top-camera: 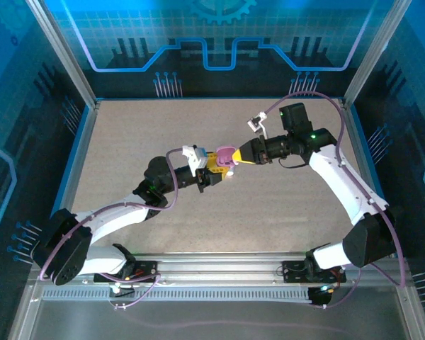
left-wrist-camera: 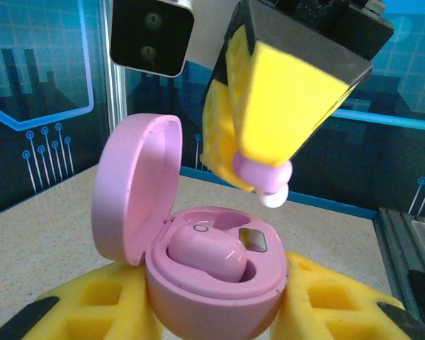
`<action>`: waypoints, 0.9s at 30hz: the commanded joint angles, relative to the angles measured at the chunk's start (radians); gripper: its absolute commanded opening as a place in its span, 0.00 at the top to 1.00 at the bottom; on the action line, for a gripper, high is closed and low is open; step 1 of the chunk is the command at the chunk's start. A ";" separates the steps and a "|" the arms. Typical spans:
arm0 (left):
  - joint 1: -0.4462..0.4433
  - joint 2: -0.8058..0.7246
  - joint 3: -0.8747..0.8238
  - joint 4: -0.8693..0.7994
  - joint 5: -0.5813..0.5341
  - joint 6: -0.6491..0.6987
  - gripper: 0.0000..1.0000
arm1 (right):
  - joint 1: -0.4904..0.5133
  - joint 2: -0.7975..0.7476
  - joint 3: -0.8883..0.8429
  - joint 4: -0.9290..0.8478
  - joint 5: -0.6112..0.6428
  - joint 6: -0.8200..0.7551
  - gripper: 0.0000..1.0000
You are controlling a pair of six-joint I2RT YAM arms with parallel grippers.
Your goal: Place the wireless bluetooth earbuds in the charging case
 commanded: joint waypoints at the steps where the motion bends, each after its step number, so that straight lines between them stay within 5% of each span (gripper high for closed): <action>1: -0.001 0.012 0.020 0.052 0.059 -0.023 0.67 | 0.022 0.010 0.044 0.005 0.039 0.013 0.80; 27: -0.003 0.026 0.034 0.107 0.082 -0.086 0.67 | 0.065 0.002 0.057 -0.019 0.226 -0.014 0.78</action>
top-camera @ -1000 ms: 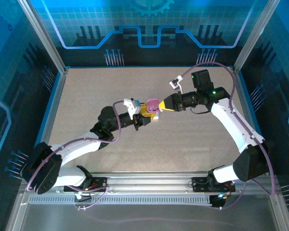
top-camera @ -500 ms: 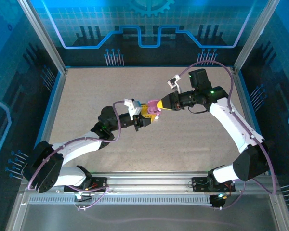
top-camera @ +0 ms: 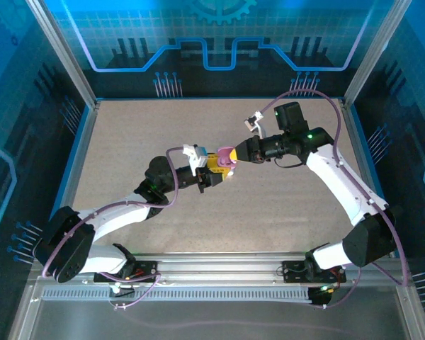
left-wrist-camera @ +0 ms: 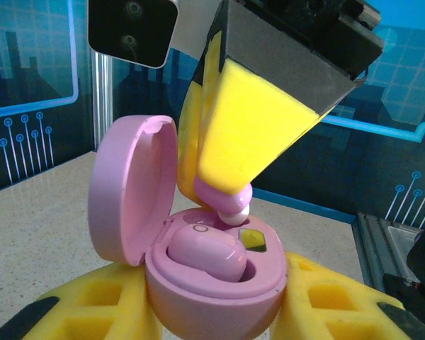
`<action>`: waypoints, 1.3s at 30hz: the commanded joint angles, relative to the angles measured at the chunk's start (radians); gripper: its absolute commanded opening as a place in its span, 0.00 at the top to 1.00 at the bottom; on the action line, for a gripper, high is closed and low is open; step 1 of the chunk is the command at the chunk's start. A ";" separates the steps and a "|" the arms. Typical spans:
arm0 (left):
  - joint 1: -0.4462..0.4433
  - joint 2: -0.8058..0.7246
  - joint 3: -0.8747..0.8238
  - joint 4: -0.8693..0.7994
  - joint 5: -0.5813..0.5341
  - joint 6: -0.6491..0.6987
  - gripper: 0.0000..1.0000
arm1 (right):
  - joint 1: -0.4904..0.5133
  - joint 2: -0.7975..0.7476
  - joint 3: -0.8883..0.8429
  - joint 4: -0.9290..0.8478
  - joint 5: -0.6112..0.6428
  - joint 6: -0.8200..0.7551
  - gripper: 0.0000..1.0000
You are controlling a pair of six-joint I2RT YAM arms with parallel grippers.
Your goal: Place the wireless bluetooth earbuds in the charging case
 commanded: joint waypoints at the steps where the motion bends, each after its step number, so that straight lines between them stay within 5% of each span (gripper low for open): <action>1: -0.003 0.004 0.035 0.084 0.051 -0.013 0.67 | 0.022 -0.004 0.029 -0.013 0.071 -0.032 0.77; 39: -0.007 -0.011 0.031 0.039 0.023 0.025 0.67 | 0.023 -0.109 0.075 -0.070 0.153 -0.042 0.52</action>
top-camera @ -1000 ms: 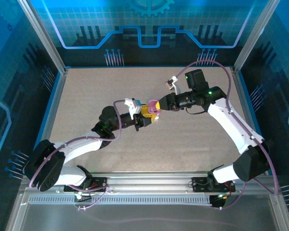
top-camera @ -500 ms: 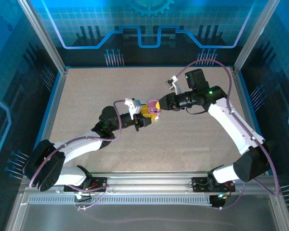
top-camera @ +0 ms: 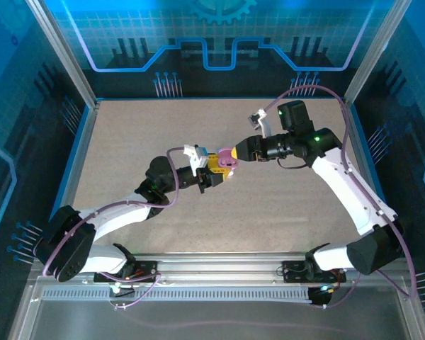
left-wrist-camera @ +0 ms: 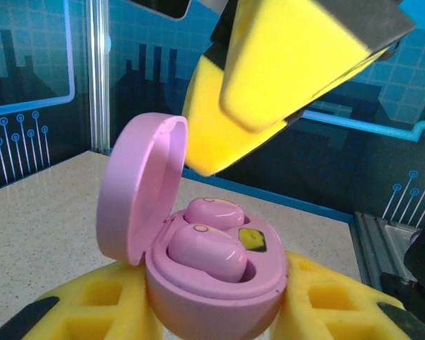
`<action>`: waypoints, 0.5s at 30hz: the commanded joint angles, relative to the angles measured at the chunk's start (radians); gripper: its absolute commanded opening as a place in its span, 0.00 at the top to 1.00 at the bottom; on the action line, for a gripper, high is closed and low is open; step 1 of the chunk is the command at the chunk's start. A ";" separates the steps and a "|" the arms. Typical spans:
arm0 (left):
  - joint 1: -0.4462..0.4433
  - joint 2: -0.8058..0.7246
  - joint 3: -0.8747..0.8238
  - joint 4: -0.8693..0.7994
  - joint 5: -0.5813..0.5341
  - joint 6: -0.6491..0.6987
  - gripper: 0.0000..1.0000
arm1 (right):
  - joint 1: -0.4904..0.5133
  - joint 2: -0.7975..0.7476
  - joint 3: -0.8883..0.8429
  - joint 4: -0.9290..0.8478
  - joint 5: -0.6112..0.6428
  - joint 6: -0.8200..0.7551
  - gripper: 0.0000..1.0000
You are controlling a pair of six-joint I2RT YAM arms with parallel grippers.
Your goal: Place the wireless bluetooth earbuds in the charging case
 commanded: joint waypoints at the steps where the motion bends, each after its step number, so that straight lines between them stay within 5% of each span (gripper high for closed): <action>1: -0.005 -0.019 0.030 0.031 0.019 0.025 0.67 | -0.004 -0.055 0.026 -0.006 0.006 -0.016 0.52; 7: -0.013 -0.040 0.036 -0.012 0.025 0.073 0.67 | -0.063 -0.118 -0.037 0.086 0.097 0.077 0.47; 15: -0.043 -0.067 0.046 -0.079 0.026 0.154 0.67 | -0.136 -0.065 -0.063 0.175 0.063 0.236 0.46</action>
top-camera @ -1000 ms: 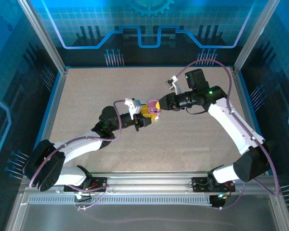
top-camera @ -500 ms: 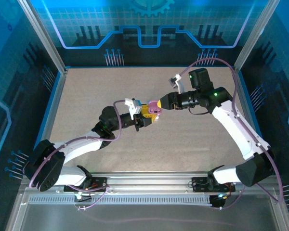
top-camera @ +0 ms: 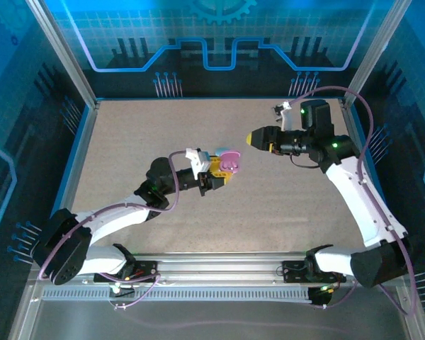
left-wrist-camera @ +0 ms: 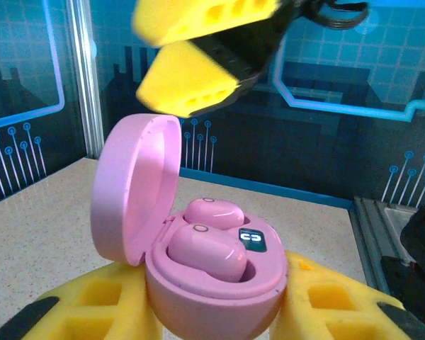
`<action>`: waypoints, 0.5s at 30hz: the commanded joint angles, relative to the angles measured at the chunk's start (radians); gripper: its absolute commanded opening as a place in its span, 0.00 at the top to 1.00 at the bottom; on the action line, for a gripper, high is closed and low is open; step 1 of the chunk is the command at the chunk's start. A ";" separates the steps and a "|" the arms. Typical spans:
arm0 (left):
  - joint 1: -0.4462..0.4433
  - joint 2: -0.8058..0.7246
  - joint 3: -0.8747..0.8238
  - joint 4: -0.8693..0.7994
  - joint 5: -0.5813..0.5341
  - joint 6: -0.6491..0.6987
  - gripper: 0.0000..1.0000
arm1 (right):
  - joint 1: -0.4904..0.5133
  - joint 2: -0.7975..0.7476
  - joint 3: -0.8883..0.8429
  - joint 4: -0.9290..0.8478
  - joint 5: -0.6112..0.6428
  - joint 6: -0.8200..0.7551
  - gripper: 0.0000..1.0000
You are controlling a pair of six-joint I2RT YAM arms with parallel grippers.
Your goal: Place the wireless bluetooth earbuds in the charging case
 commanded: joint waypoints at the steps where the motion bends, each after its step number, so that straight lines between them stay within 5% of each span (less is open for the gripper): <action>1: -0.016 -0.033 0.047 -0.030 0.027 0.066 0.67 | -0.006 0.026 0.016 0.047 -0.009 0.072 0.45; 15: -0.044 -0.040 0.075 -0.095 0.005 0.103 0.67 | 0.055 0.173 0.131 -0.078 -0.065 0.021 0.44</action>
